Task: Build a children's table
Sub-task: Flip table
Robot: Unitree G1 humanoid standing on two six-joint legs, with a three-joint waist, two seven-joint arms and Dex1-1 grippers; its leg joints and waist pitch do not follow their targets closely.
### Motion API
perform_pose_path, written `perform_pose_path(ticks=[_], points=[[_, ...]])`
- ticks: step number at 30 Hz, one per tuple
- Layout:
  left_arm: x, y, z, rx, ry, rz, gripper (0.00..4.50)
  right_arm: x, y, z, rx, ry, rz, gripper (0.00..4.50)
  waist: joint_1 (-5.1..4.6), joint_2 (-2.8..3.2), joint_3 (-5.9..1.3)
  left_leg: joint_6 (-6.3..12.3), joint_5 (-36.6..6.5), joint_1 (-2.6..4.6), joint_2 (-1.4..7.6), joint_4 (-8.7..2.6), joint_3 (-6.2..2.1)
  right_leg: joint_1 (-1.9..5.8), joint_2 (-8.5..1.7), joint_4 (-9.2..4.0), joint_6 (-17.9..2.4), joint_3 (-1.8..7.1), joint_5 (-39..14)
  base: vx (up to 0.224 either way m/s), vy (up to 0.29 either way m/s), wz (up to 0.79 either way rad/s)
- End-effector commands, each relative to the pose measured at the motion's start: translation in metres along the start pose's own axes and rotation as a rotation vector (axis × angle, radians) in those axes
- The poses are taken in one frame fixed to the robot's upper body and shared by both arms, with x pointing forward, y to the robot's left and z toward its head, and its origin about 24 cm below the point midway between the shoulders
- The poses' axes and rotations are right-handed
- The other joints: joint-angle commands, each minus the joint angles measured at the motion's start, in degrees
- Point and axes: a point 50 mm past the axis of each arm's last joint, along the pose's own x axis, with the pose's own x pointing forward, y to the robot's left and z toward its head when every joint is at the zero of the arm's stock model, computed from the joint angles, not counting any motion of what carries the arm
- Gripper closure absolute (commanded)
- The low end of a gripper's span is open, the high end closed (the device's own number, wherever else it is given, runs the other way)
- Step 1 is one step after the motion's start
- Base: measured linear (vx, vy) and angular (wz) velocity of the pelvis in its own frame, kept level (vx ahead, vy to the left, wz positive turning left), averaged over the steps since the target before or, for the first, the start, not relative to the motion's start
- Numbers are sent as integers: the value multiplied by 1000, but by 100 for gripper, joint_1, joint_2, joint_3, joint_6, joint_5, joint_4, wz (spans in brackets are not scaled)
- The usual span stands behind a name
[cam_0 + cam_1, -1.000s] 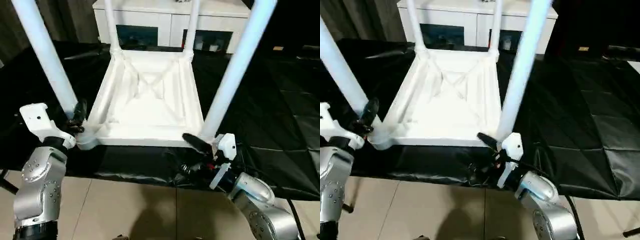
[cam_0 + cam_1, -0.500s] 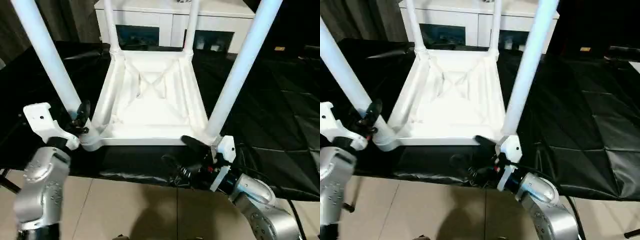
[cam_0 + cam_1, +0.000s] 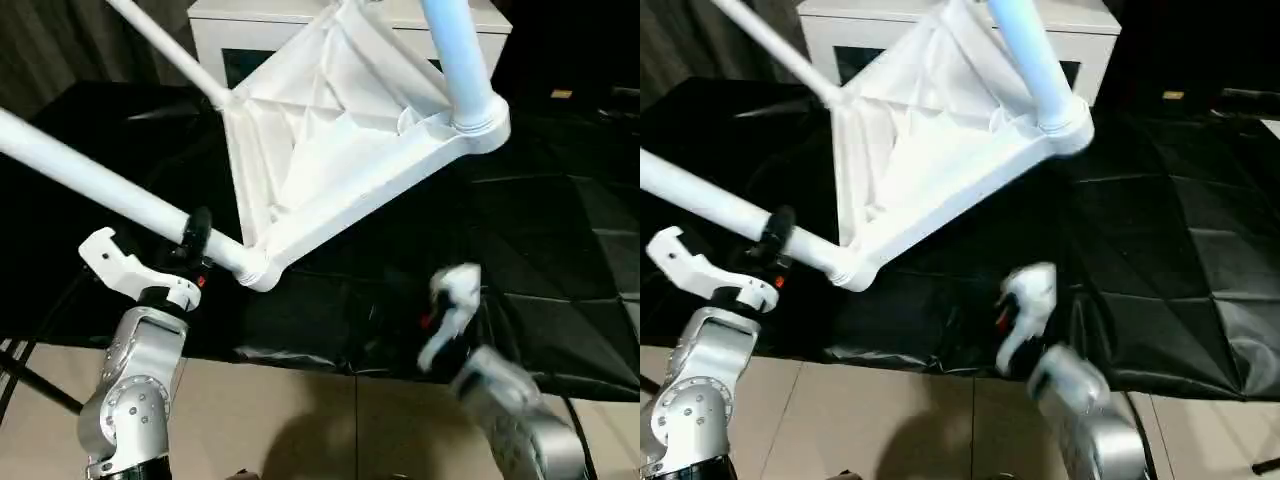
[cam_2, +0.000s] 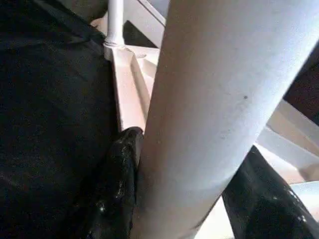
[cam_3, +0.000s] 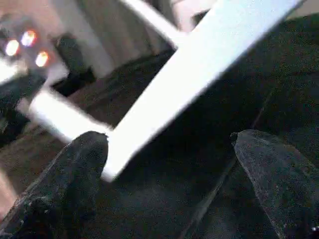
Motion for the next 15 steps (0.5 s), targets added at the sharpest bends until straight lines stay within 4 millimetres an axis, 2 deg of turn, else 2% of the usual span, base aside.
perform_pose_path(ticks=[1, 3, 5, 6, 7, 9, 11, 15], points=[[2, -13, -2, -83, 2, -56, 243, 12, -7, 7, 115, -53, -79, 0, -35, 14, -331, 127, -527, -55, 189, -486, -17, 274, -257, -373, -1017, 224, -764, 0, 0, 0], [2, -13, -2, -84, 5, -57, 243, 19, -6, 10, 159, -78, -76, 0, -33, 6, -346, 111, -445, -52, 190, -475, -16, 293, -251, -359, -1030, 217, -660, 0, 0, 0], [2, -13, -3, -85, 5, -56, 243, 28, -6, 14, 197, -92, -85, 0, -31, 38, -352, 107, -326, -41, 195, -464, -12, 286, -241, -337, -1059, 212, -448, 0, 0, 0], [2, -13, -3, -81, 6, -58, 243, 35, -9, 14, 214, -84, -118, 0, -33, 10, -355, 84, -288, -37, 192, -466, -6, 291, -233, -333, -1076, 204, -384, 0, 0, 0], [2, -13, -3, -76, 5, -58, 243, 44, -12, 14, 254, -78, -146, 0, -32, 25, -363, 54, -231, -34, 183, -458, -2, 292, -239, -315, -1104, 206, -320, 0, 0, 0], [2, -13, -2, -74, 3, -59, 243, 52, -12, 15, 292, -81, -136, 0, -39, 31, -372, 31, -295, -12, 177, -450, 12, 284, -238, -309, -1141, 206, -325, 0, 0, 0], [2, -13, -2, -73, 2, -58, 243, 60, -11, 17, 320, -88, -129, 0, -35, 31, -363, 26, -275, -35, 182, -460, 9, 305, -244, -301, -1141, 205, -271, 0, 0, 0], [1, -13, -2, -68, 3, -61, 243, 74, -15, 20, 335, -90, -161, 0, -22, 16, -382, 37, -92, -29, 175, -437, 21, 313, -249, -279, -1162, 198, -117, 0, 0, 0]])
